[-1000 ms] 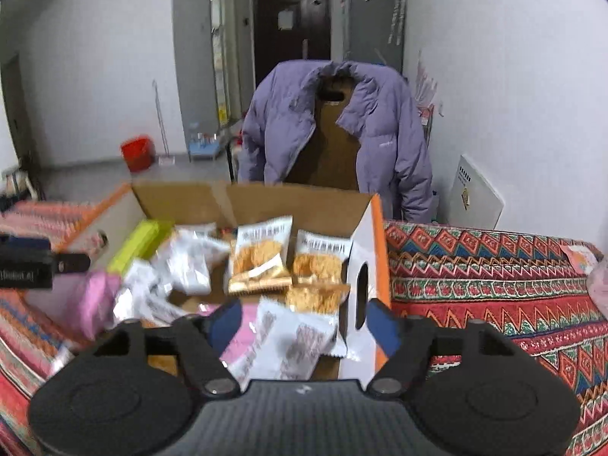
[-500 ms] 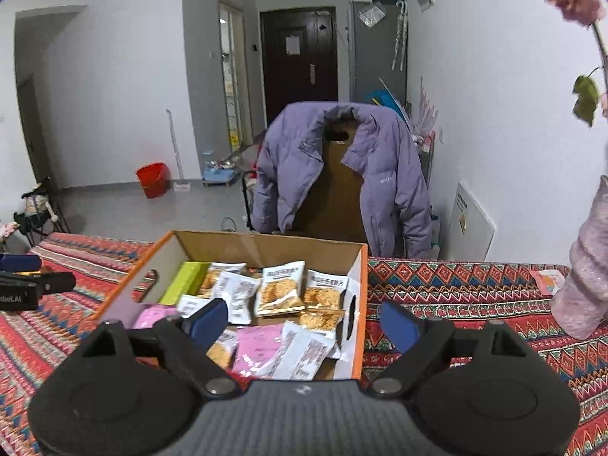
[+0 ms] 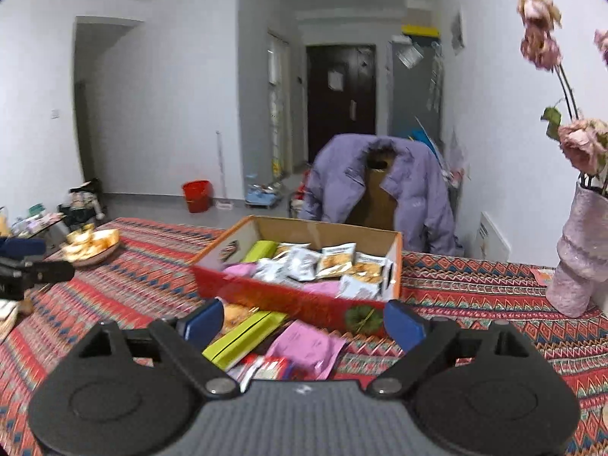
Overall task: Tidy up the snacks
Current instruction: 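Withdraw both tools from the box back toward the snack pile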
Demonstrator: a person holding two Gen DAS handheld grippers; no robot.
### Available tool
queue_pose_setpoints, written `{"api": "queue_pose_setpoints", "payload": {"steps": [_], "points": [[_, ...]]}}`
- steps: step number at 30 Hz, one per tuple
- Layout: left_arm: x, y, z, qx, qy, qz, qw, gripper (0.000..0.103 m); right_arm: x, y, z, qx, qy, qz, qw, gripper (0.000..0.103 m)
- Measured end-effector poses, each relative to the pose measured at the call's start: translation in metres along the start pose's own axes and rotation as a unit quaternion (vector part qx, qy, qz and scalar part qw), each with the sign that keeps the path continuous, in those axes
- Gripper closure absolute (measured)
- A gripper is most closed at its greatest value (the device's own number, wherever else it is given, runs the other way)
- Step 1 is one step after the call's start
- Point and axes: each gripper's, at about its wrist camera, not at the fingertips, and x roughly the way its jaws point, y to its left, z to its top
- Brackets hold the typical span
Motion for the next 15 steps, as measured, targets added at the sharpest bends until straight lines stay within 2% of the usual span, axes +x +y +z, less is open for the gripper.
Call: {"api": "queue_pose_setpoints", "payload": {"steps": [3, 6, 11, 15], "points": [[-0.039, -0.003, -0.03, -0.002, -0.02, -0.006, 0.9998, 0.003, -0.034, 0.018, -0.025, -0.003, -0.017, 0.01, 1.0, 0.008], [-0.07, -0.009, -0.06, -0.006, -0.028, 0.009, 0.9995, 0.002, -0.064, 0.036, -0.053, -0.011, -0.032, 0.009, 0.999, 0.004], [-0.098, -0.019, -0.106, -0.01, -0.013, 0.016, 0.9997, 0.002, -0.098, 0.065, -0.095, -0.032, -0.038, -0.011, 0.999, 0.003], [-0.116, -0.016, -0.131, -0.009, -0.002, 0.024, 0.9997, 0.002, -0.117, 0.074, -0.126, -0.021, -0.036, -0.016, 0.999, 0.002]]}}
